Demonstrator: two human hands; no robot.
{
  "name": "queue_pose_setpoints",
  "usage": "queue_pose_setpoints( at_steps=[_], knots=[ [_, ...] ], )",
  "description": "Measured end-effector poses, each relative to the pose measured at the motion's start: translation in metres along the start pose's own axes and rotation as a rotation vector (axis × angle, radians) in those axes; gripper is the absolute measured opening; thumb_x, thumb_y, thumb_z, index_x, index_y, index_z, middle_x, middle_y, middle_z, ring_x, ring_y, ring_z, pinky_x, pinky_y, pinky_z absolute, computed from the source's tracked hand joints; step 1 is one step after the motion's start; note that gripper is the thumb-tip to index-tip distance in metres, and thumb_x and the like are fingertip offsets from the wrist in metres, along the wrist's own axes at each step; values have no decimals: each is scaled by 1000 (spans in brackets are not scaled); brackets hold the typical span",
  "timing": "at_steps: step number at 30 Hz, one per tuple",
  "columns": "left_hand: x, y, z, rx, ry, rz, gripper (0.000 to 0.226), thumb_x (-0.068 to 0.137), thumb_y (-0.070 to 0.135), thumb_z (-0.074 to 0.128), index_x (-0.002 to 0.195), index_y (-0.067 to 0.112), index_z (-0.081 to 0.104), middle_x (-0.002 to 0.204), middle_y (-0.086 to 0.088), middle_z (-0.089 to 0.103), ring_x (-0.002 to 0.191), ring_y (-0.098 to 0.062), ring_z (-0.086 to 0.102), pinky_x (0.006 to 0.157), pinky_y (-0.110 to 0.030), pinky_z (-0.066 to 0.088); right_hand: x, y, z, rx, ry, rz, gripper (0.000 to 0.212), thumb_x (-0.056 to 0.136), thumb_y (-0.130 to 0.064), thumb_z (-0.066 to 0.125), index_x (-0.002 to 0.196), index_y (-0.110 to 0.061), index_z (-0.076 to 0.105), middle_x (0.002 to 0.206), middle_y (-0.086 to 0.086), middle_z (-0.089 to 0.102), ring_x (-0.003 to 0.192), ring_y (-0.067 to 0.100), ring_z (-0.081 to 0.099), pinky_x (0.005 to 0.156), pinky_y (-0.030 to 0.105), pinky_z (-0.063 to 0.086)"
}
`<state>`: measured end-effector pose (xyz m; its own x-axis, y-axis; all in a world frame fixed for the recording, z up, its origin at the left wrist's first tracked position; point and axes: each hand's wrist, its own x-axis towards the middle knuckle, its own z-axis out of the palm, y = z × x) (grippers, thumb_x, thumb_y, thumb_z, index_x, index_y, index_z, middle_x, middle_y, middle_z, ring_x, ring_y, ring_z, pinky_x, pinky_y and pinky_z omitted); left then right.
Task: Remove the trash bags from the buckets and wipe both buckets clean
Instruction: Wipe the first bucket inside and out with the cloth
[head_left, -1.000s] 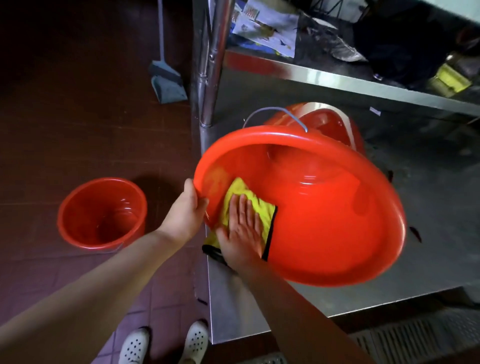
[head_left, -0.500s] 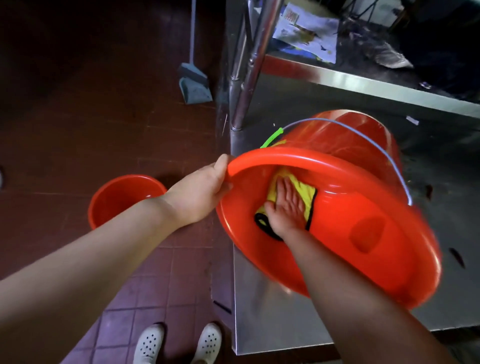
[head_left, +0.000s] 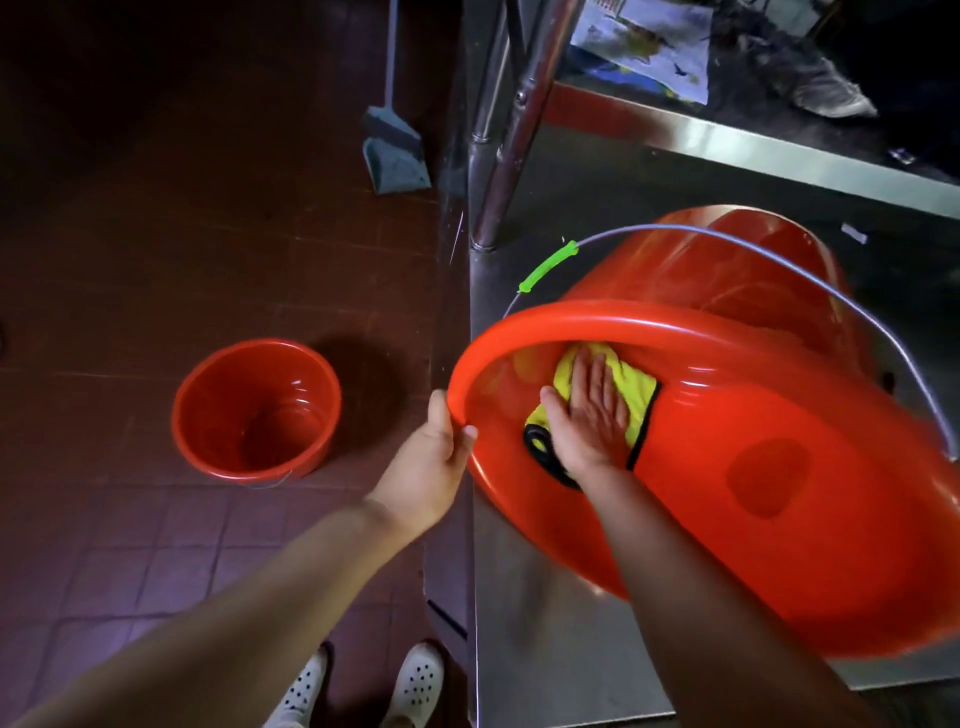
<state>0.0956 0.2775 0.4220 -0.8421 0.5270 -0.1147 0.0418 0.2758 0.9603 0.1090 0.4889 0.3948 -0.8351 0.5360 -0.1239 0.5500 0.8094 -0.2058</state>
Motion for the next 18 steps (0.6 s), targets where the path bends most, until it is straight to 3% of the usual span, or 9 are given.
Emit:
queue_pose_setpoints(
  at_steps=[3, 7, 10, 13, 18],
  knots=[
    [-1, -3, 7, 64, 87, 8, 16, 97, 23, 42, 94, 24, 27, 71, 7, 47, 69, -33, 53, 65, -39, 45, -58, -26, 10, -12, 77, -128, 74, 88, -52, 35, 151, -20, 11, 158, 8, 13, 146, 22, 14, 114, 40, 15],
    [-2, 1, 9, 20, 104, 26, 17, 94, 34, 41, 87, 42, 28, 70, 7, 50, 59, -8, 50, 61, -32, 41, -104, -42, 12, 43, 110, -185, 80, 75, -42, 35, 149, -17, 19, 155, 9, 24, 142, 25, 25, 113, 38, 19],
    [-1, 8, 6, 8, 35, 84, 11, 91, 42, 38, 90, 49, 30, 72, 10, 52, 61, 3, 51, 61, -28, 39, -96, -34, 4, 90, 59, -181, 79, 75, -46, 29, 147, -26, 3, 157, 3, 14, 145, 20, 17, 117, 36, 13],
    [6, 14, -8, 48, -24, 161, 9, 95, 42, 37, 94, 48, 31, 74, 12, 51, 66, 9, 52, 60, -20, 35, -67, -17, -1, 30, 23, -161, 78, 79, -53, 27, 149, -27, 5, 159, 1, 8, 145, 20, 14, 116, 34, 10],
    [25, 38, -37, 196, -94, 295, 6, 94, 47, 34, 95, 49, 28, 74, 9, 52, 69, 1, 54, 64, -25, 41, 2, 22, -12, -32, -34, -53, 72, 93, -46, 44, 151, -28, 4, 160, -1, 0, 146, 17, 8, 116, 34, 7]
  ],
)
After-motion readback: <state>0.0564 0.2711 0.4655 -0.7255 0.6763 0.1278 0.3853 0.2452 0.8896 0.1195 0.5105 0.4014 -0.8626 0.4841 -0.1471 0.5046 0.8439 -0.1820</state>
